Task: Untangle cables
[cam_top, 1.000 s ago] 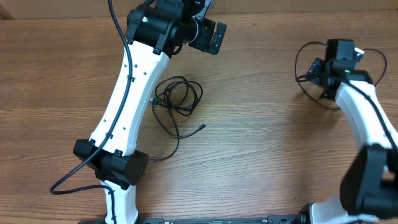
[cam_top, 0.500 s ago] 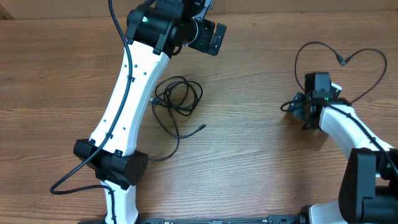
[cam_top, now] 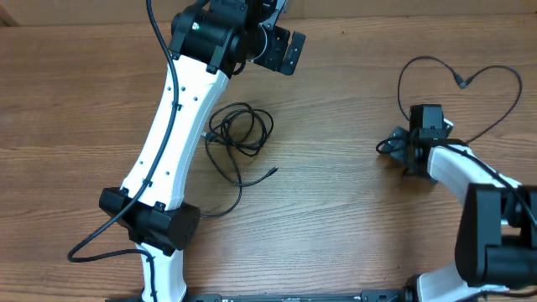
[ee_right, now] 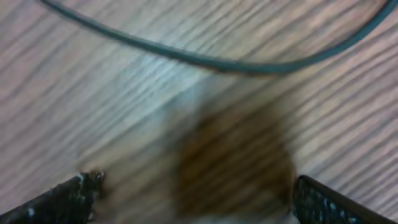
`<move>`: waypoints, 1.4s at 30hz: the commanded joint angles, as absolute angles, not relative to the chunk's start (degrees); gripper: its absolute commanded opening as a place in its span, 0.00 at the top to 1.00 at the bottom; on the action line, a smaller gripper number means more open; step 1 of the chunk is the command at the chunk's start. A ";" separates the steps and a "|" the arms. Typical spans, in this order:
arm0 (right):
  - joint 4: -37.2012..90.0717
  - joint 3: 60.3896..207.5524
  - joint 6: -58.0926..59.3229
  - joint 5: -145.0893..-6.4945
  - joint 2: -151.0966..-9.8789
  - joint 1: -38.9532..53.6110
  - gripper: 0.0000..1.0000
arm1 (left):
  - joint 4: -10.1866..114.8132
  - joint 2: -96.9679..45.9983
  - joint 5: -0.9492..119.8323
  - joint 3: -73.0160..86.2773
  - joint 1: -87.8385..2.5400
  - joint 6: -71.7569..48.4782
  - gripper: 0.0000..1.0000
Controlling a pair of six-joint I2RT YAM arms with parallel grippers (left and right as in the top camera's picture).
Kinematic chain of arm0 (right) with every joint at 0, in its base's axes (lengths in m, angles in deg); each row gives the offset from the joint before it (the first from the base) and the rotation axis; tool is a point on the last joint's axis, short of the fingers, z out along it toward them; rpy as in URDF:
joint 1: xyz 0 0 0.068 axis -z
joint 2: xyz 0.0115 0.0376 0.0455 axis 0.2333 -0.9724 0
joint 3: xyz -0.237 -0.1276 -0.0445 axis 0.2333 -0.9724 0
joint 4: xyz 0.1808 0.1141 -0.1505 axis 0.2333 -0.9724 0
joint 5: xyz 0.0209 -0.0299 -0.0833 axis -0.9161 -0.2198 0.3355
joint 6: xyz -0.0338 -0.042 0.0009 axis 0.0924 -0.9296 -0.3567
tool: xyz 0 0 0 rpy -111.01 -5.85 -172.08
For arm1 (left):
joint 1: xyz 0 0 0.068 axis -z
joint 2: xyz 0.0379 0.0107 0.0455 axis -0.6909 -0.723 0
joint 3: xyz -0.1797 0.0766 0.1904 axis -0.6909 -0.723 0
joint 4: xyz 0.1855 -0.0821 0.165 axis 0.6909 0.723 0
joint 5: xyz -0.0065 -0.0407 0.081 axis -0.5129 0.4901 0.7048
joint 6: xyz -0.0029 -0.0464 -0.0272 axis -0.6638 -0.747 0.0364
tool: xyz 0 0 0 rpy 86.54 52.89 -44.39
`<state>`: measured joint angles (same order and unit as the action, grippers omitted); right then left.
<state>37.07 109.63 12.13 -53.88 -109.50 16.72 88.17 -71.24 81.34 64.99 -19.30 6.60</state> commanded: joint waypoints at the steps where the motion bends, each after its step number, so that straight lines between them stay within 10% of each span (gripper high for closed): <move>1: 37.81 107.99 12.90 -58.32 -117.00 17.11 0.00 | 88.17 -70.76 81.69 64.75 -18.97 6.86 0.00; 5: 38.36 107.99 12.92 -58.45 -118.18 17.11 0.04 | 88.17 -70.76 81.71 64.75 -18.99 6.88 0.00; 7: 38.34 107.99 12.92 -58.45 -118.18 17.11 0.41 | 88.17 -70.76 81.71 64.75 -18.99 6.88 0.01; 8: 38.34 107.99 12.92 -58.43 -118.18 17.11 0.82 | 88.17 -70.76 81.71 64.75 -18.99 6.88 0.00; 9: 38.34 107.99 12.92 -58.45 -118.18 17.11 0.91 | 88.17 -70.76 81.71 64.75 -18.99 6.88 0.00; 32: 49.55 109.98 10.21 -62.95 -128.50 27.47 0.96 | 88.13 -70.76 81.69 64.75 -18.99 7.93 0.00; 42: 45.68 124.12 -8.06 -61.79 -133.44 32.02 0.96 | 87.34 -70.76 81.67 64.75 -18.99 7.91 0.00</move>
